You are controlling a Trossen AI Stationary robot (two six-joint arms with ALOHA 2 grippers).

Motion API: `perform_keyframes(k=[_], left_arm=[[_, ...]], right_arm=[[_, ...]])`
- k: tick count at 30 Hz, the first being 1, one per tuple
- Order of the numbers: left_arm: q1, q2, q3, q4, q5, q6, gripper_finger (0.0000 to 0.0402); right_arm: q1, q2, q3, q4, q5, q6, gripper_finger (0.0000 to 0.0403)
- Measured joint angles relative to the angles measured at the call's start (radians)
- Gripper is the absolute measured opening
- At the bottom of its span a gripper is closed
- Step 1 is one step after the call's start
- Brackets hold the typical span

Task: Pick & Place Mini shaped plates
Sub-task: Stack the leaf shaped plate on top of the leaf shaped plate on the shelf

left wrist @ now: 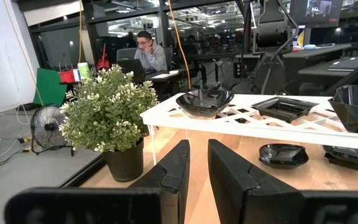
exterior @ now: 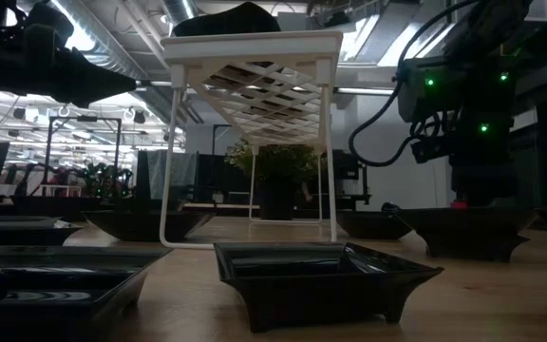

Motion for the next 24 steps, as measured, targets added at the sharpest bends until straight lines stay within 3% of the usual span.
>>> perform_keyframes(k=[5,17,24], left_arm=[[0.0,0.0,0.0,0.0,0.0,0.0,0.0054],[0.0,0.0,0.0,0.0,0.0,0.0,0.0054],[0.0,0.0,0.0,0.0,0.0,0.0,0.0053]], right_arm=[[0.0,0.0,0.0,-0.001,0.001,0.005,0.0006],[0.0,-0.032,0.002,-0.025,0.008,0.016,0.0007],[0.0,-0.09,0.09,-0.111,0.051,0.026,0.0004]])
